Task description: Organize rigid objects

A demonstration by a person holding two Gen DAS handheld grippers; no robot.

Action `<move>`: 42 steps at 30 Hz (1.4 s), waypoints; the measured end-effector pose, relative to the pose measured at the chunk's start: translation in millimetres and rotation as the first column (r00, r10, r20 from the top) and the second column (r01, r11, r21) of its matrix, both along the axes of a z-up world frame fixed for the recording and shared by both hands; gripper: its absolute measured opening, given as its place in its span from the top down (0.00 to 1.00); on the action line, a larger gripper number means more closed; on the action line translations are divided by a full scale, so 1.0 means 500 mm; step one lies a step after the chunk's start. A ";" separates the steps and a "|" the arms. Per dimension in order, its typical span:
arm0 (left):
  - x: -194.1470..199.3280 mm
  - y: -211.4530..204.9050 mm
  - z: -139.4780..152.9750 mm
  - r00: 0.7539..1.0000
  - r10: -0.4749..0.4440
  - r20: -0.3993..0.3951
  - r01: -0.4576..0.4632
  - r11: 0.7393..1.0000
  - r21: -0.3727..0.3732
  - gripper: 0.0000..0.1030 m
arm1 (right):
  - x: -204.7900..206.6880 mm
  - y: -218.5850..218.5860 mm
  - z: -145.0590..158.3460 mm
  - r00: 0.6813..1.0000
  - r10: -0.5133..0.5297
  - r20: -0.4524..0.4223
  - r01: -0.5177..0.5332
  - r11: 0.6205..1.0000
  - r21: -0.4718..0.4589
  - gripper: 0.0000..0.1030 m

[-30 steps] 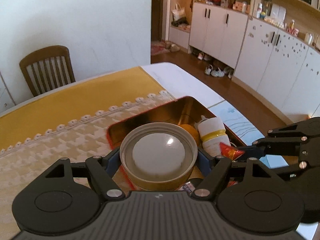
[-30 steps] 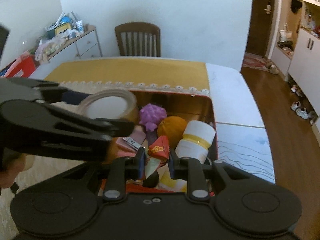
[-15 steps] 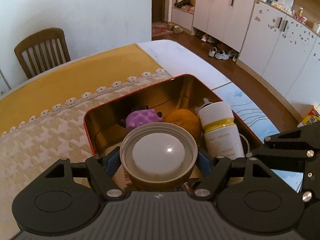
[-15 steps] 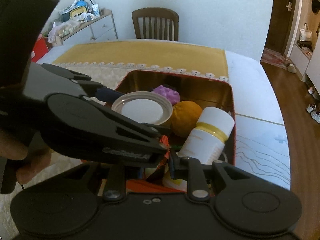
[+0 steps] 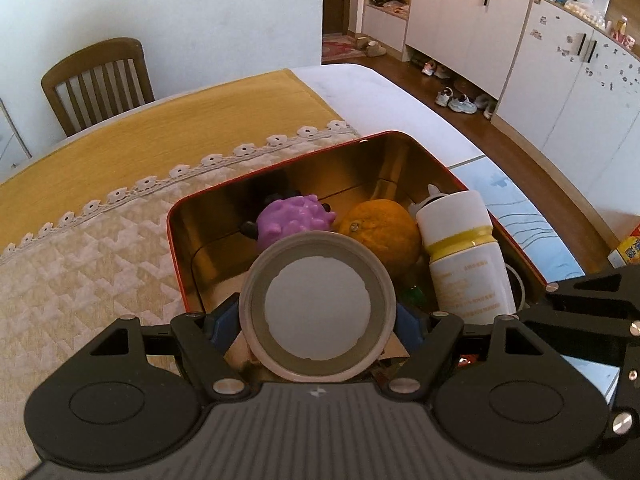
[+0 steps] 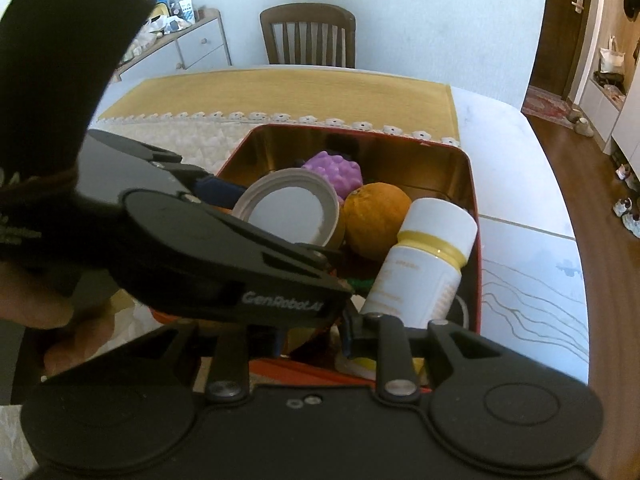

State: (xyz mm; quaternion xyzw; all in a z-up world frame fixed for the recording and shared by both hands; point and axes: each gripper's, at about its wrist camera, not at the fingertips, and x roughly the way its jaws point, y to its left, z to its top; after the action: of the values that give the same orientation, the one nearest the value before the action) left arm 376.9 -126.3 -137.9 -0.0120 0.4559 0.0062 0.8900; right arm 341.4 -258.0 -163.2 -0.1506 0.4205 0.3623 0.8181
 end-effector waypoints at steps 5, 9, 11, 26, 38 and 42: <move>0.001 0.001 0.002 1.000 0.005 -0.005 -0.005 1.000 -0.006 0.25 | 0.003 -0.003 0.002 1.000 -0.009 -0.019 0.009 1.000 0.019 0.70; -0.007 0.001 0.010 1.000 0.009 0.004 -0.009 1.000 -0.010 0.25 | -0.001 -0.006 0.010 1.000 -0.013 -0.016 0.014 0.999 0.035 0.63; -0.011 0.001 0.015 1.000 0.007 0.007 -0.007 1.000 -0.013 0.25 | -0.004 -0.008 0.015 1.000 -0.011 -0.011 0.012 0.999 0.041 0.60; -0.092 0.009 0.102 0.991 0.030 0.133 -0.025 0.999 -0.036 0.25 | -0.037 -0.056 0.070 0.998 -0.031 0.063 0.026 0.997 0.077 0.41; -0.193 0.031 0.179 0.966 0.016 0.257 -0.001 0.998 -0.061 0.25 | -0.089 -0.076 0.123 0.984 -0.108 0.143 0.085 0.984 0.159 0.23; -0.231 0.045 0.197 0.956 0.000 0.293 0.013 0.999 -0.045 0.21 | -0.109 -0.082 0.135 0.975 -0.157 0.159 0.124 0.973 0.195 0.13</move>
State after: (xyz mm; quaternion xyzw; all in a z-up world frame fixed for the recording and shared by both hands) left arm 261.4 -103.7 -39.6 -0.0320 0.3190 -0.0093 0.9472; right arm 287.0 -299.0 -95.8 -0.0752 0.3221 0.3261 0.8856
